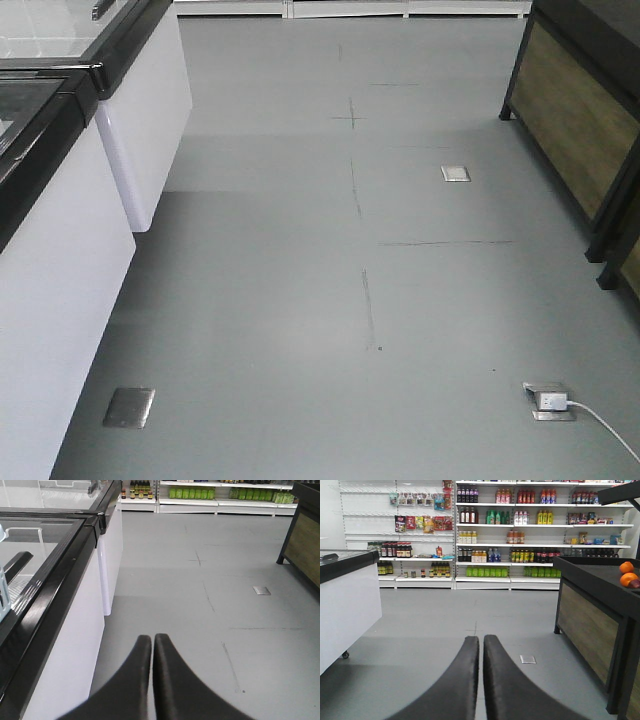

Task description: Left arm holds basket, right arm returns cookies

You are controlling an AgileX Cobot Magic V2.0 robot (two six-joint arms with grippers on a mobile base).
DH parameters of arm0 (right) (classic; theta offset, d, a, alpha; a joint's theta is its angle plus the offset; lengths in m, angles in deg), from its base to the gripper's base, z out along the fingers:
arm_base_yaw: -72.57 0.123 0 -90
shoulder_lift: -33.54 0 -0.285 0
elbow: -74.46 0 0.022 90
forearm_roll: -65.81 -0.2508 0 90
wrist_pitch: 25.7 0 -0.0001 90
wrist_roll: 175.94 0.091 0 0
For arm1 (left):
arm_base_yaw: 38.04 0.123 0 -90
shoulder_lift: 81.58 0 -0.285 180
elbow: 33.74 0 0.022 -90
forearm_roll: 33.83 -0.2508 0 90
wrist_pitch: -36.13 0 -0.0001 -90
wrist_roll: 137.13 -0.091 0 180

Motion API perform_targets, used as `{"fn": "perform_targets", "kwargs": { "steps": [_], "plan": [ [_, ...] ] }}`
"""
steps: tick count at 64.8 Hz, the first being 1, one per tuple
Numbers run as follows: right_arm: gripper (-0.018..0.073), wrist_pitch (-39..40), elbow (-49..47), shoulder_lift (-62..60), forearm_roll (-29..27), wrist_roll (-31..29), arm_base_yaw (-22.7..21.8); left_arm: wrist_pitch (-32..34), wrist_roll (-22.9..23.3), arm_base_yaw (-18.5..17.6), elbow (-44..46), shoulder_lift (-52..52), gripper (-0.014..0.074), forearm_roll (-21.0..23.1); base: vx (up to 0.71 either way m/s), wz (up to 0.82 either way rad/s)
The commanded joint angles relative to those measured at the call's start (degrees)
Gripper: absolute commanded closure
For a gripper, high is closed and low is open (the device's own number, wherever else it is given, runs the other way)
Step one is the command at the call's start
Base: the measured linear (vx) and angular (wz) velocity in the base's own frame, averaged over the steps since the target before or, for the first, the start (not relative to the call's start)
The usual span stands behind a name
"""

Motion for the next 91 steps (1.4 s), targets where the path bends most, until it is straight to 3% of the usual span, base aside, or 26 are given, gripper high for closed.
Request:
{"fn": "perform_targets", "kwargs": {
  "steps": [1, 11, 34, 41, 52, 64, 76, 91],
  "plan": [
    [0.0570, 4.4, 1.0, -0.8, 0.4, -0.1, 0.0, 4.3, 0.4, -0.1, 2.1, 0.7, 0.0573, 0.3, 0.00, 0.00],
    [0.0570, 4.4, 1.0, -0.8, 0.4, -0.1, 0.0, 4.3, 0.4, -0.1, 2.1, 0.7, 0.0493, 0.3, 0.00, 0.00],
    [0.0570, 4.4, 1.0, -0.8, 0.4, -0.1, 0.0, 3.6, 0.4, -0.1, 2.1, 0.7, 0.0136, 0.3, 0.00, 0.00],
    [0.0570, 4.4, 1.0, -0.8, 0.4, -0.1, 0.0, 5.4, 0.6, -0.1, 2.1, 0.7, 0.0084, 0.3, 0.00, 0.00],
    [0.0570, 4.4, 1.0, -0.8, 0.4, -0.1, 0.0, 3.4, 3.1, -0.1, 2.1, 0.8, 0.0083, 2.4, 0.00, 0.00],
    [0.0570, 4.4, 1.0, -0.8, 0.4, -0.1, 0.0, -6.4, 7.7, 0.0, 6.3, 7.7, 0.0084, 2.6, 0.00, 0.00],
    [0.0570, 4.4, 1.0, -0.8, 0.4, -0.1, 0.0, -15.0, 9.7, 0.0, 16.1, 21.3, 0.0084, 3.2, 0.00, 0.00],
    [0.0570, 4.4, 1.0, -0.8, 0.4, -0.1, 0.0, -22.4, 11.0, 1.4, 33.2, 35.1, 0.0084, 11.5, 0.00, 0.00]
  ]
}}
